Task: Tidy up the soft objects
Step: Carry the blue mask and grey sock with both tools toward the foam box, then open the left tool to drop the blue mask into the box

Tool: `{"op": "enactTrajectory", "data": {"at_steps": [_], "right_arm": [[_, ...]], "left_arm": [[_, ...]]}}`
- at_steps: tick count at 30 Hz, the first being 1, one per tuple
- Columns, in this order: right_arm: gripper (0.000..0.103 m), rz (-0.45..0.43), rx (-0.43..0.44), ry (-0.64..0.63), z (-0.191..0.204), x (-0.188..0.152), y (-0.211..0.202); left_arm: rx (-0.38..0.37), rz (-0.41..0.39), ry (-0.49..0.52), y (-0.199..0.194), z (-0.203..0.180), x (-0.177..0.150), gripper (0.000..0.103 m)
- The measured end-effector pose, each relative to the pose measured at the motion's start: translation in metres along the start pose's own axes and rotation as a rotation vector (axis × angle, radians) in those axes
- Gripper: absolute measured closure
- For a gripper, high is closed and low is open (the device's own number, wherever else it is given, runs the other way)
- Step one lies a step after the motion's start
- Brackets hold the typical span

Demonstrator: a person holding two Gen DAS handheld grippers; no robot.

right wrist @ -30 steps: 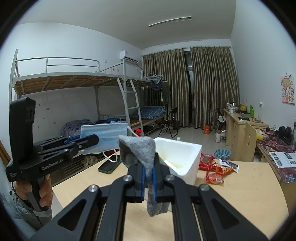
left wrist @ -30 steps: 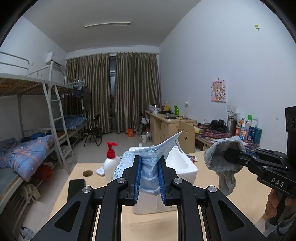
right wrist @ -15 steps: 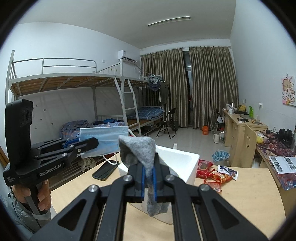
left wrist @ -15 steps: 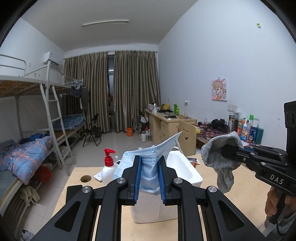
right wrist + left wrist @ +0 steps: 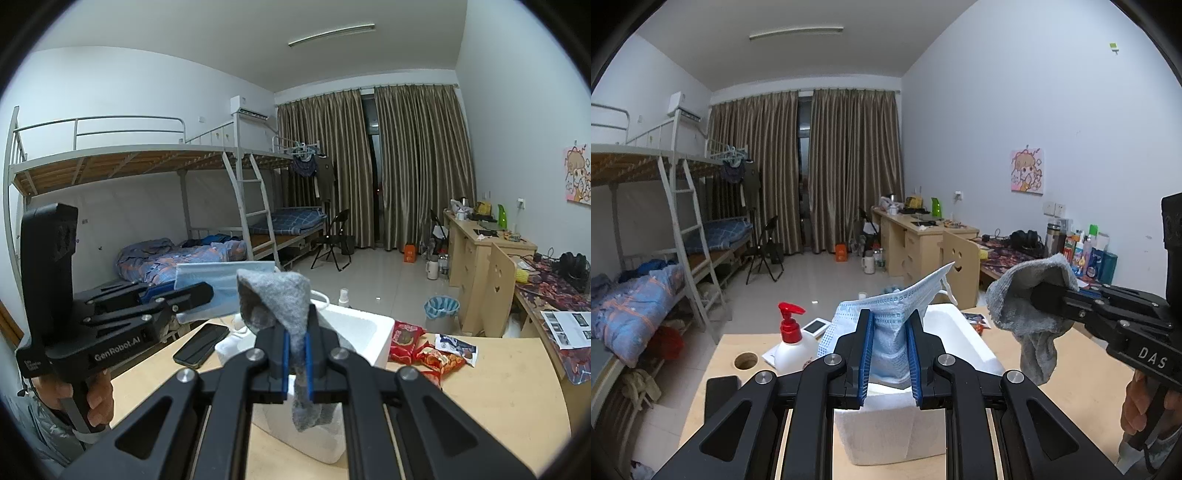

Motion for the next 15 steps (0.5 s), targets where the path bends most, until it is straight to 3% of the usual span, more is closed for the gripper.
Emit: {"op": "enactTrajectory", "data": {"at_steps": [15], "right_arm": [[0.094,0.011,0.005,0.014,-0.013,0.003,0.022]], "left_arm": [[-0.041,0.049,0.006,0.051,-0.007,-0.002,0.084]]}}
Point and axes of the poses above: each gripper's, at about its wrist camera, not at the fingertips, and y roughly the way its jaws point, z to its left, x to its top, the point moved 10 cm from there along y, roughly the way its jaws point, and after that the axes turned 6 degrees about x, right-handed, at the moved point
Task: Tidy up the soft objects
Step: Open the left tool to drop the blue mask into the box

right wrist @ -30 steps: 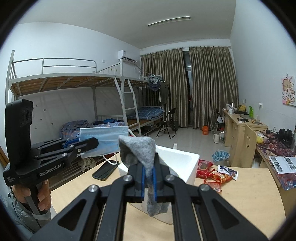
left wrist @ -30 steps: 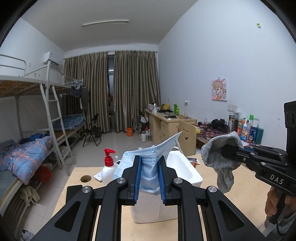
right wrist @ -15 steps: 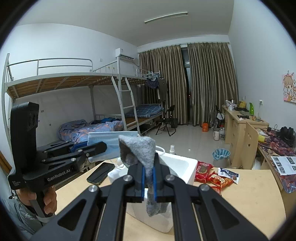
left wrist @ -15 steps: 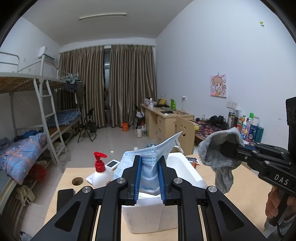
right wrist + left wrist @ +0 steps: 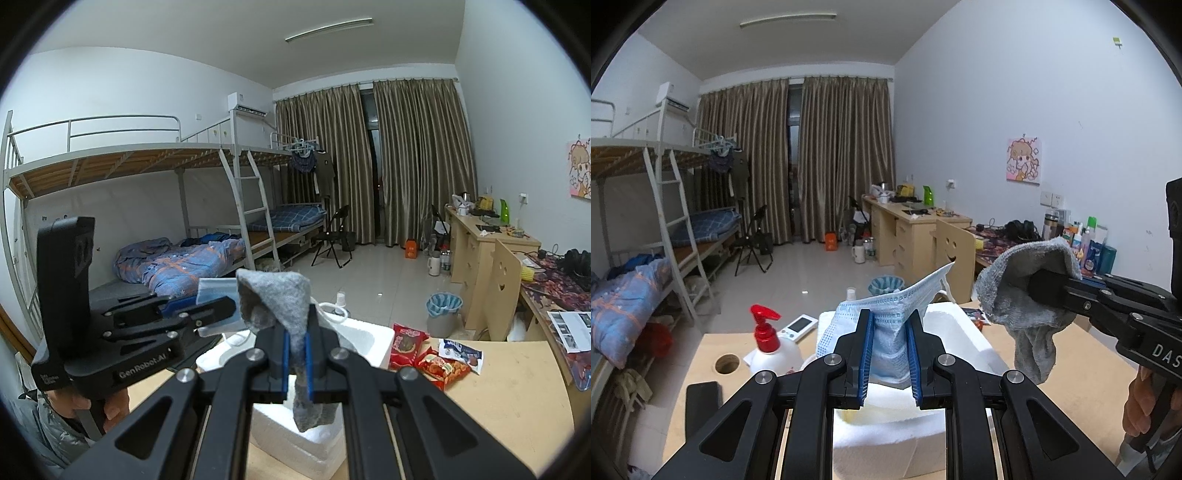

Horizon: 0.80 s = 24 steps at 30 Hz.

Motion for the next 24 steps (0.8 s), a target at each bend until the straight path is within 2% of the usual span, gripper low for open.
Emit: {"op": "enactTrajectory", "data": {"at_steps": [14,15,17,19,21,24], "right_arm": [[0.094,0.002,0.017,0.032,-0.012,-0.004,0.010],[0.094,0.003,0.017,0.035,-0.014,-0.003,0.010],[0.094,0.005,0.017,0.042,-0.016,-0.003,0.012],[0.094,0.007,0.017,0.044,-0.017,-0.003,0.013],[0.094,0.006,0.015,0.044,-0.017,-0.003,0.013],[0.094,0.003,0.015,0.043,-0.017,-0.003,0.012]], "left_arm": [[-0.006,0.069,0.004,0.048,-0.002,-0.015,0.084],[-0.009,0.073,0.004,0.050,-0.002,-0.016,0.080],[-0.012,0.084,0.005,0.054,-0.003,-0.018,0.065],[0.002,0.084,-0.002,0.056,-0.001,-0.018,0.025],[0.034,0.060,-0.014,0.053,0.006,-0.016,0.011],[0.066,0.014,-0.035,0.045,0.017,-0.011,0.005]]}}
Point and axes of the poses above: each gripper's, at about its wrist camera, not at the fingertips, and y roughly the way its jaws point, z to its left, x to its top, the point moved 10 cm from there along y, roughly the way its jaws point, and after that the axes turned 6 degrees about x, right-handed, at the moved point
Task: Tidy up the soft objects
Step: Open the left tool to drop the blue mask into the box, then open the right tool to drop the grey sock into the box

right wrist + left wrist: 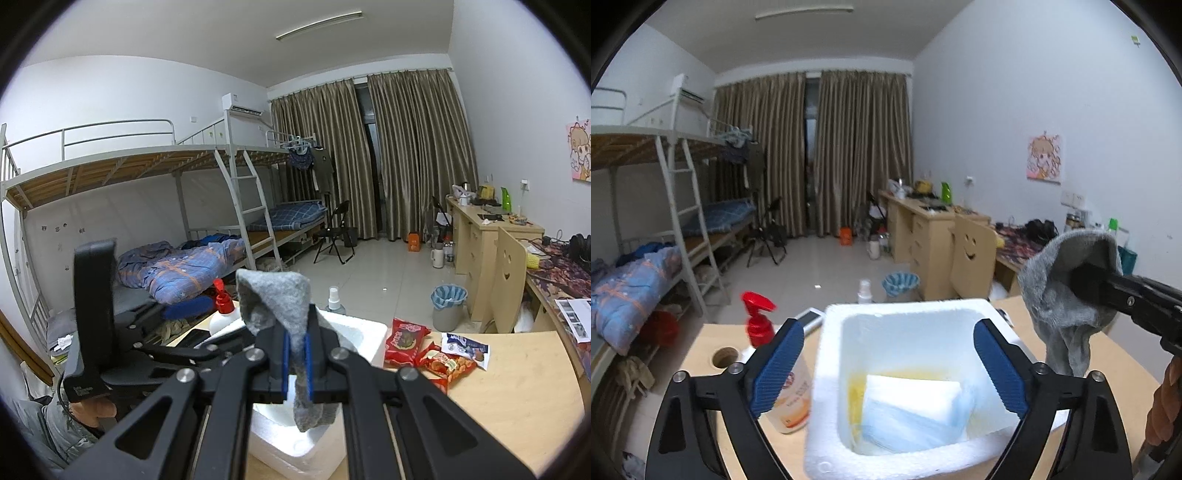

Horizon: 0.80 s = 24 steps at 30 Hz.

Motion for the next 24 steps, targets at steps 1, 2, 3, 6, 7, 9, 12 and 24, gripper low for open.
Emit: {"op": "enactTrajectory", "data": {"at_steps": [1,2,3,6,7,9,12,24], "right_arm": [[0.094,-0.001,0.000,0.000,0.000,0.000,0.000],[0.094,-0.001,-0.001,0.001,0.001,0.001,0.000],[0.094,0.000,-0.002,0.001,0.001,0.000,0.000],[0.094,0.001,-0.002,-0.003,0.000,0.000,0.000],[0.094,-0.001,0.000,0.000,-0.001,0.000,0.000],[0.094,0.001,0.000,-0.003,-0.001,0.000,0.000],[0.094,0.001,-0.002,-0.008,0.000,0.000,0.000],[0.094,0.024,-0.008,-0.038,0.013,0.007,0.019]], "left_arm": [[0.003,-0.005,0.003,-0.002,0.001,0.001,0.004],[0.008,-0.011,0.007,-0.004,0.002,0.002,0.003],[0.015,-0.020,0.008,-0.006,0.004,0.002,0.003],[0.029,-0.034,0.019,-0.009,0.007,0.003,0.003],[0.038,-0.037,0.028,-0.011,0.008,0.003,0.003],[0.058,-0.049,0.047,-0.013,0.011,0.003,0.003],[0.066,-0.058,0.052,-0.016,0.015,0.003,0.003],[0.086,-0.069,0.002,-0.022,0.047,-0.001,0.003]]}}
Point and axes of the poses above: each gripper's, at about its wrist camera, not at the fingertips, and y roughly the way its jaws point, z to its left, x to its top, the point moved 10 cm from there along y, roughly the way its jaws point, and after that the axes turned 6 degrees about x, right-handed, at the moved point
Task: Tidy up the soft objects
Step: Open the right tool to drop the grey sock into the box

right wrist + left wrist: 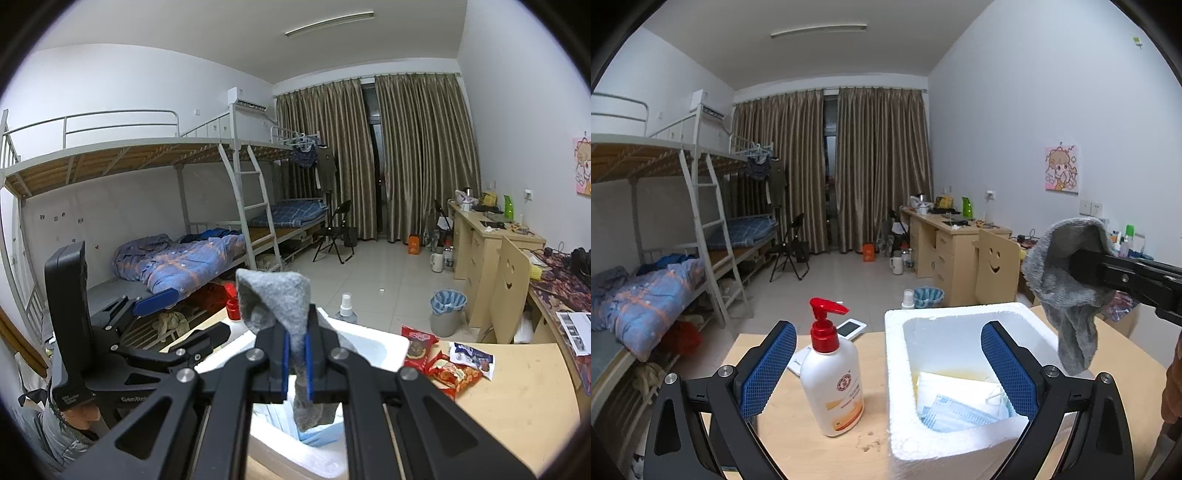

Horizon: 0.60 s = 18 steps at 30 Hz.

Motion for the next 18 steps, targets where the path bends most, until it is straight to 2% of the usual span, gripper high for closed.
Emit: {"op": "enactTrajectory", "data": {"at_steps": [5,15,18], "right_arm": [[0.094,0.020,-0.008,0.001,-0.001,-0.001,0.012],[0.094,0.047,-0.019,0.009,0.002,-0.005,0.033],[0.094,0.056,-0.022,0.014,0.000,-0.008,0.038]], "left_arm": [[0.009,-0.013,0.016,-0.003,0.005,-0.002,0.003],[0.017,0.001,-0.041,0.003,0.027,-0.011,0.003],[0.009,-0.019,-0.055,0.000,0.030,-0.013,0.003]]}}
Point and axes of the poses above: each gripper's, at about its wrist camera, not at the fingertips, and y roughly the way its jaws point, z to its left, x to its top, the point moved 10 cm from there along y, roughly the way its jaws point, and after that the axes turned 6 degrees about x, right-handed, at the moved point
